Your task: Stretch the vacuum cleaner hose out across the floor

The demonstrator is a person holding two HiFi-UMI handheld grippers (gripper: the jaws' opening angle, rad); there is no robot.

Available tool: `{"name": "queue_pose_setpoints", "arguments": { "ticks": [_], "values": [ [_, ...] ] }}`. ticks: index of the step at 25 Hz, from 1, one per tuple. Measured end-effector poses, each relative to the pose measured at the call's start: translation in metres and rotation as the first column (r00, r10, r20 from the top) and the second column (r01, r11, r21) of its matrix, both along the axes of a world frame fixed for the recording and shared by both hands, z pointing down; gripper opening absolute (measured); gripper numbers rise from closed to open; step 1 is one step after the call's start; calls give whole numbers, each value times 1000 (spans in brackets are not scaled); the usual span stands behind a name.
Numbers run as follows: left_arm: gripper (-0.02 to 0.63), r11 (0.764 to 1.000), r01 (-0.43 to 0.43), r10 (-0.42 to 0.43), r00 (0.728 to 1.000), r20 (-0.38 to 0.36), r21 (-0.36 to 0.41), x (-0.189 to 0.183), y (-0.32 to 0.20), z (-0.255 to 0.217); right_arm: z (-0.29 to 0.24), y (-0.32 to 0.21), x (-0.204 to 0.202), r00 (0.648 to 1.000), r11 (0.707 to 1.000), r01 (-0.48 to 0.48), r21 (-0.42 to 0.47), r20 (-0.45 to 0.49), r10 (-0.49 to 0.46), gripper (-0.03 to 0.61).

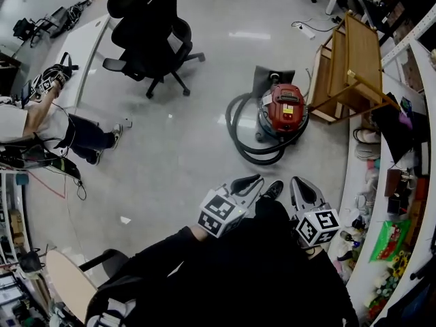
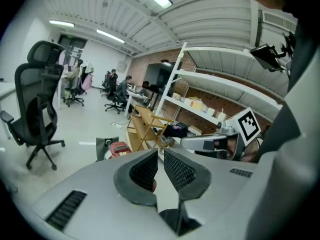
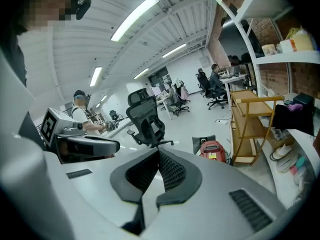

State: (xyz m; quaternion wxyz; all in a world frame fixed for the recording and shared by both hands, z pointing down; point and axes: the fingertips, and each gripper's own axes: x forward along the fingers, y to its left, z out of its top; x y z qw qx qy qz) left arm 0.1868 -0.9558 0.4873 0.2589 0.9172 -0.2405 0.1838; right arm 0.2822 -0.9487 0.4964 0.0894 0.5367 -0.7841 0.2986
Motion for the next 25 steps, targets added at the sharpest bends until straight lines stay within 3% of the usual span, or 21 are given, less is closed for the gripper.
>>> {"name": "queue_pose_setpoints", "arguments": {
  "ticks": [5, 15, 22, 25],
  "values": [
    [54, 998, 61, -63, 996, 62, 30, 25, -39, -11, -7, -57, 35, 998, 998, 29, 52, 52, -31, 5],
    [54, 987, 162, -158, 978, 136, -17, 58, -77, 14, 45, -93, 60, 974, 991, 128, -27, 191, -121, 5],
    [55, 979, 154, -147, 987, 61, -134, 71, -136, 40, 67, -146, 87, 993, 998, 47, -36, 114, -43, 5],
    [55, 981, 127, -126, 992, 17, -146, 73, -174, 44, 75, -165, 88, 993, 997, 60, -48, 101, -55, 5]
  ]
}}
